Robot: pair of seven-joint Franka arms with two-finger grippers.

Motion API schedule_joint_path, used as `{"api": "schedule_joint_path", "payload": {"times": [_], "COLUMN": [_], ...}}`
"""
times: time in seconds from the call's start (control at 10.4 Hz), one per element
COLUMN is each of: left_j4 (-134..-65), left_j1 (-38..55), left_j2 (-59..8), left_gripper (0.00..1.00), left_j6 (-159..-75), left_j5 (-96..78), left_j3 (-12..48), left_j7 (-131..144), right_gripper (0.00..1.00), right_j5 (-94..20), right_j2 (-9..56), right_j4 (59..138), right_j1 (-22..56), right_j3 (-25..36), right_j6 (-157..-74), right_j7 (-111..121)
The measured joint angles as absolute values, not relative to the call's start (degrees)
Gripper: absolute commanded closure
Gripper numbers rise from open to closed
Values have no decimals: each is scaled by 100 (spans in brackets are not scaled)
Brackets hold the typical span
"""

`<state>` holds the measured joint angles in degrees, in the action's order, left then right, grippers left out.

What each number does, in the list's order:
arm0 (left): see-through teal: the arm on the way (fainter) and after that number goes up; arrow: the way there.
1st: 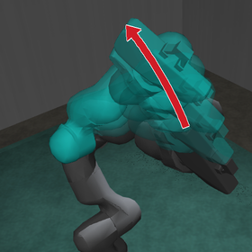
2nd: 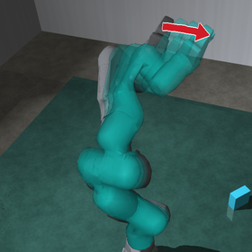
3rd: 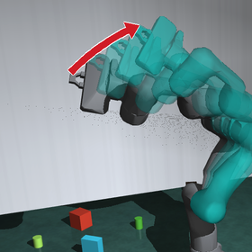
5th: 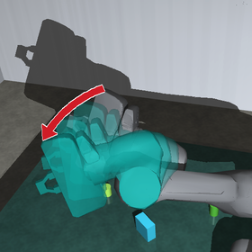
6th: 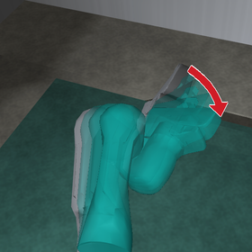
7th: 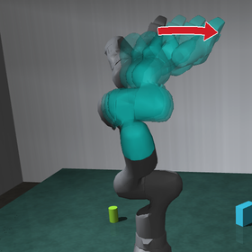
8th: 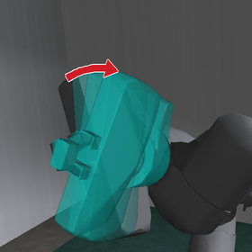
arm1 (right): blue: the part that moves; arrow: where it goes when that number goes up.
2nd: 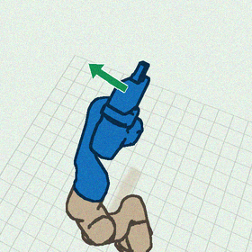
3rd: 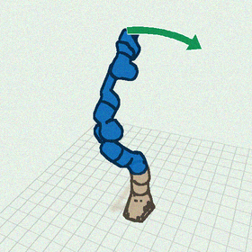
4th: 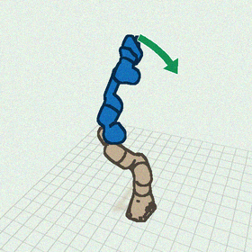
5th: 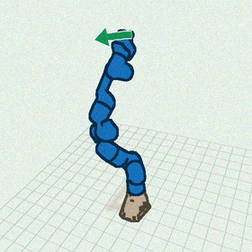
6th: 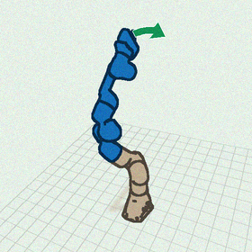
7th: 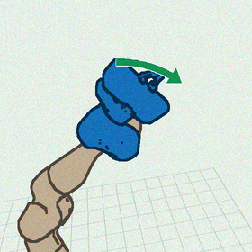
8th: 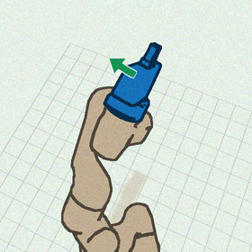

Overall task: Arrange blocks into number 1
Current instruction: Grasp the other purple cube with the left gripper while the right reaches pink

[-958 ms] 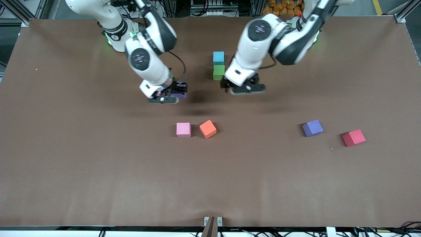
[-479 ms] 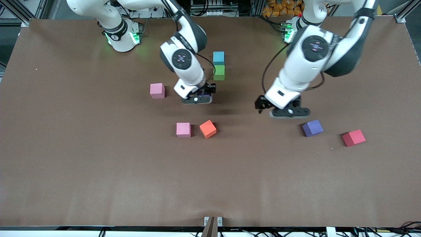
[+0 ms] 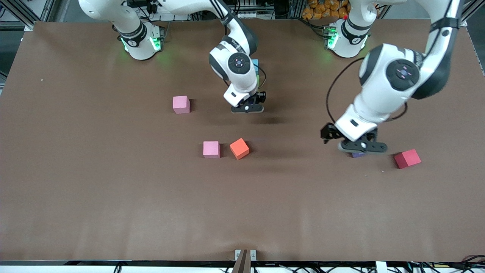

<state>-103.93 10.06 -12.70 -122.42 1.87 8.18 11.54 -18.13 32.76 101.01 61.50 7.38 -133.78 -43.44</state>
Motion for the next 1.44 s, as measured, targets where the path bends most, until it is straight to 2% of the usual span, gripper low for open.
{"api": "schedule_joint_path", "payload": {"times": [0.29, 0.57, 0.86, 1.15, 1.25, 1.34, 1.44], "left_j4": [-10372, -10366, -10359, -10356, -10366, -10385, -10422], "left_j1": [925, 896, 888, 929, 935, 928, 914], "left_j2": [-1444, -1725, -2282, -2518, -2581, -2660, -2734], "left_gripper": [0, 0, 0, 0, 0, 0, 0], "left_j6": [-12243, -12243, -12282, -12328, -12328, -12352, -12421], "left_j5": [188, 188, 187, 187, 187, 187, 187], "left_j3": [316, 63, -187, -189, -189, -200, -217], "left_j7": [190, -173, 586, 2000, 2214, 2285, 2288], "right_gripper": [44, 44, 44, 43, 36, 0, 0], "right_j5": [-1813, -1813, -1813, -1813, -1813, -1813, -1813], "right_j2": [3278, 3294, 3300, 3301, 3301, 3301, 3301], "right_j4": [10173, 10228, 10314, 10363, 10374, 10396, 10416], "right_j1": [6332, 6360, 6495, 6623, 6640, 6662, 6679], "right_j3": [738, 737, 736, 736, 736, 736, 736], "right_j6": [-13344, -13332, -13332, -13332, -13332, -13332, -13332], "right_j7": [-4470, -4470, -4477, -4492, -4493, -4493, -4493]}}
